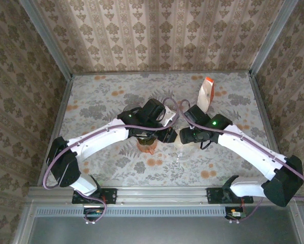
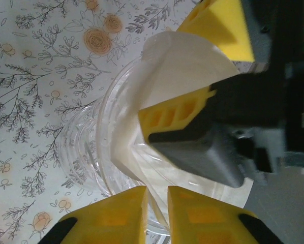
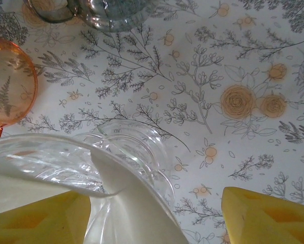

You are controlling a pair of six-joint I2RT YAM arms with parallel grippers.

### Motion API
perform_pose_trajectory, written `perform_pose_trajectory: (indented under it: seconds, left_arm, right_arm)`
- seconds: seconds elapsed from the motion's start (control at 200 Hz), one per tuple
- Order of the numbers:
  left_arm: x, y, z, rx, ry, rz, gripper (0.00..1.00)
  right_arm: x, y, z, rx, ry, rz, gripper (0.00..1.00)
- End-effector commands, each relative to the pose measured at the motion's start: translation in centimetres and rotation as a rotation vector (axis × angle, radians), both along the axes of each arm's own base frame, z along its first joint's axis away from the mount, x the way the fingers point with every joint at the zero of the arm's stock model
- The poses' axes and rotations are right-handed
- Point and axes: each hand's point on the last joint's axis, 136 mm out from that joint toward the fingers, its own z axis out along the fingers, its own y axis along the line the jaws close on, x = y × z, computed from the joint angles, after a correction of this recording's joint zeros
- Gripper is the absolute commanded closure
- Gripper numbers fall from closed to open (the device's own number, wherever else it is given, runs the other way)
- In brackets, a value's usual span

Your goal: Place the coffee filter in the dripper

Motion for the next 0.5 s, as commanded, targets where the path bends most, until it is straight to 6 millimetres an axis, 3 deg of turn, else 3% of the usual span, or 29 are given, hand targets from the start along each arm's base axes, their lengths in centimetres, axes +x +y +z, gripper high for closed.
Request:
perform_pose_trajectory:
  seconds: [0.0, 0.495]
  left_arm:
    - [-0.1, 0.2, -0.8, 0.006, 0.030, 0.004, 0.78]
    - [-0.1, 0.3, -0.9, 0.012, 0.034, 0.010, 0.72]
  right_arm:
    - [-0.1, 0.1, -1.6, -0.004, 0.033, 0.005, 0.30]
    - [-0.4, -0.1, -4.9, -0.038, 0.088, -0.009, 0.30]
